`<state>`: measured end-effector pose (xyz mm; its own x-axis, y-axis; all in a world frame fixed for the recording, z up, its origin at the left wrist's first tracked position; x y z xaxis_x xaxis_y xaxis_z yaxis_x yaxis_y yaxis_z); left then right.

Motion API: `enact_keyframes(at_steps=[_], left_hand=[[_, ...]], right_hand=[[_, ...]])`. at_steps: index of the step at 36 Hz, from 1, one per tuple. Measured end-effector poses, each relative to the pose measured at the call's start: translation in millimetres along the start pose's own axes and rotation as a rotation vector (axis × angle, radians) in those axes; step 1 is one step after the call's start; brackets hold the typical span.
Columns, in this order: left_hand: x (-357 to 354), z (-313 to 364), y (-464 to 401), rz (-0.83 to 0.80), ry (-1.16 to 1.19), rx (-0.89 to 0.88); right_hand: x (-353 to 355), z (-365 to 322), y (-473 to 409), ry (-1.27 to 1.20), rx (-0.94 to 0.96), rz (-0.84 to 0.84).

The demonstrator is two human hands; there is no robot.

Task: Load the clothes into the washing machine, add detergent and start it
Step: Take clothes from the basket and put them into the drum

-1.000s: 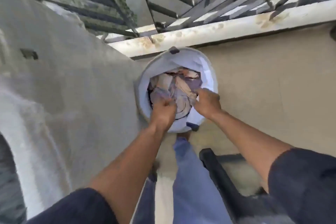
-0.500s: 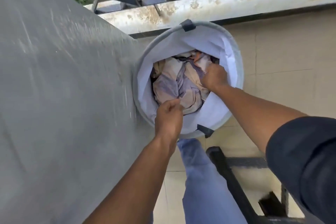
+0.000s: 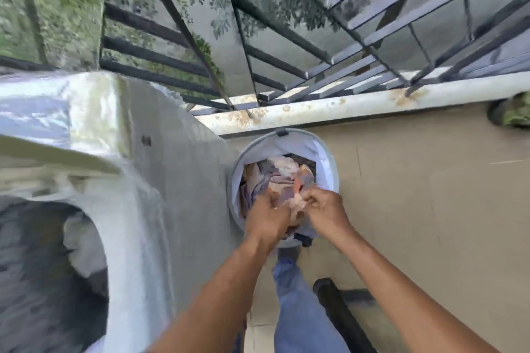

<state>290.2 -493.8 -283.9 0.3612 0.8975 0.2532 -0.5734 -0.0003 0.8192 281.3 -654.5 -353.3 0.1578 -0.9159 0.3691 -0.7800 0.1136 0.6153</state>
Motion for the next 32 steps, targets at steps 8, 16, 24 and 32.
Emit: enact_keyframes(at_steps=[8,16,24,32], left_hand=[[37,38,111,-0.047,-0.243,-0.306],[91,88,193,0.042,-0.408,-0.6],[152,140,256,-0.009,-0.379,-0.859],[184,182,345,-0.147,-0.192,-1.048]], right_hand=[[28,-150,147,-0.316,0.221,-0.115],[87,-298,270,-0.643,0.569,-0.117],[142,-332,329,-0.722,0.671,0.204],[144,-281,309,-0.342,0.493,0.503]])
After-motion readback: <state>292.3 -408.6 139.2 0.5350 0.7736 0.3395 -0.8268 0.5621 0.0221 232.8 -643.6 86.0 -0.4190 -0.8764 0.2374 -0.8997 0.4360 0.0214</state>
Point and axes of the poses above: each hand's wrist, its own y-axis away from the middle knuckle, its own x-axis out of the back of the hand, z = x × y, the point moved 10 cm from there along -y, towards the middle knuckle, and after that the axes turned 3 degrees about -z, right-handed, at the moved point
